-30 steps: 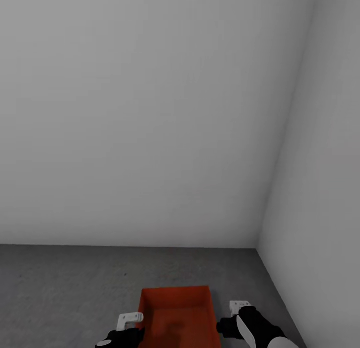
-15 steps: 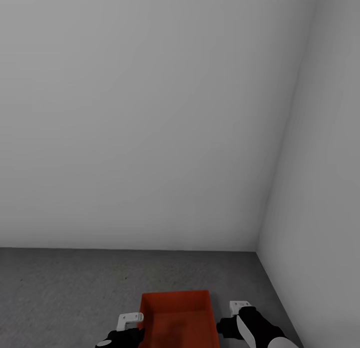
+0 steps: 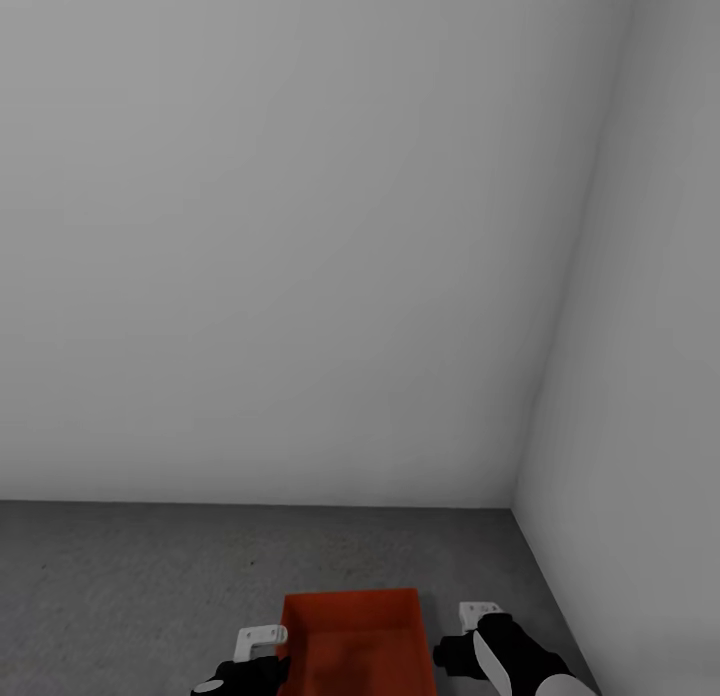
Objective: Move the two storage containers from the living room to the garage. In the garage, place one container on the floor and stack the other container on top of it (either order is fine).
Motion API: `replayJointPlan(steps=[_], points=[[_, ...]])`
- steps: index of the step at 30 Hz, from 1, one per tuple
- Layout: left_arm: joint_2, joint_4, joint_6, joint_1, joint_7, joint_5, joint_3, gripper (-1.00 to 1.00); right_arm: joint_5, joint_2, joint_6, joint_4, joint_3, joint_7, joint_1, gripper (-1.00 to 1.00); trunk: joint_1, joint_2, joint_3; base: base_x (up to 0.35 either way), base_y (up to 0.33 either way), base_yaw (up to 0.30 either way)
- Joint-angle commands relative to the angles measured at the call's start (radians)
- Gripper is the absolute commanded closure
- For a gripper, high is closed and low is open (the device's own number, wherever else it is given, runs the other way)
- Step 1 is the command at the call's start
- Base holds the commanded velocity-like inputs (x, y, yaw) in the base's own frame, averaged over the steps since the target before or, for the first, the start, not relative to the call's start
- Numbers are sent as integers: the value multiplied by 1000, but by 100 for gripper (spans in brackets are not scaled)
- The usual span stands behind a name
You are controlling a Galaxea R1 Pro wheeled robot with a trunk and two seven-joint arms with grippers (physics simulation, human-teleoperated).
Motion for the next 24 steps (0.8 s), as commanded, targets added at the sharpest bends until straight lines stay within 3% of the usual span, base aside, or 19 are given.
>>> replayJointPlan(steps=[1,12,24], points=[[1,0,0,0,1,10,-7,-100,3,0,6,-2,-4,2,0,-100,-4,7,2,0,0,0],[1,0,0,0,-5,11,-7,-100,3,-1,6,-2,-4,2,0,-100,-46,84,37,0,0,0],[1,0,-10,0,-13,12,-6,-100,3,0,6,-2,-4,2,0,-100,-46,84,37,-4,2,0]])
